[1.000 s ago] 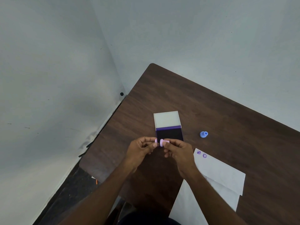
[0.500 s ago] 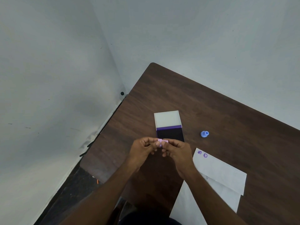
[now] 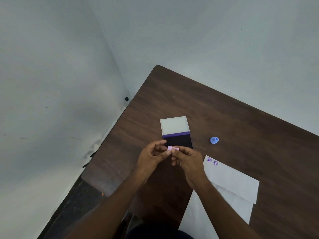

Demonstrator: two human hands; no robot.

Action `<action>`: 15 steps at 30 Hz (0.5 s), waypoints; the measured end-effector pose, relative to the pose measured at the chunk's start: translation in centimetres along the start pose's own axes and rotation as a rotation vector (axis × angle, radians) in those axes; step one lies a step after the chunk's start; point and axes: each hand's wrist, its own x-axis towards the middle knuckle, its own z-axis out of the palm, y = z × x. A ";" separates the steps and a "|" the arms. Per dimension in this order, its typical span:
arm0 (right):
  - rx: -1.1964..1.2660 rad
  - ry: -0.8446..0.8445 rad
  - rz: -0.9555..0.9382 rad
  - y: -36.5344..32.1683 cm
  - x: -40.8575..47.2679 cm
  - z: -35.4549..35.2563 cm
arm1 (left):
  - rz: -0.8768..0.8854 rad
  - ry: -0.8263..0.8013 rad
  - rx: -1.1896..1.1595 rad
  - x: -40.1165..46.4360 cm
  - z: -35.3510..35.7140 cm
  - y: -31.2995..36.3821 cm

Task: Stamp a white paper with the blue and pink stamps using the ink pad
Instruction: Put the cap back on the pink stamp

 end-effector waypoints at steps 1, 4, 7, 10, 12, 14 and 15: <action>-0.004 0.004 -0.015 -0.2 0.0 -0.1 | -0.022 0.017 0.006 0.1 0.1 -0.1; -0.066 0.045 -0.047 -0.4 0.0 -0.9 | -0.053 0.066 0.033 0.2 0.8 -0.4; -0.168 0.129 -0.059 -0.1 0.2 -2.4 | -0.067 0.060 0.109 0.3 1.8 -0.8; -0.285 0.243 -0.104 0.4 0.5 -4.1 | -0.074 -0.002 0.178 0.6 3.4 -1.1; -0.344 0.310 -0.172 0.7 0.7 -5.4 | -0.062 -0.045 0.219 1.0 4.9 -1.1; -0.354 0.359 -0.221 0.8 1.0 -6.5 | -0.052 -0.090 0.271 1.4 6.4 -0.8; -0.360 0.378 -0.235 0.8 1.1 -7.1 | -0.051 -0.107 0.300 1.8 7.3 -0.7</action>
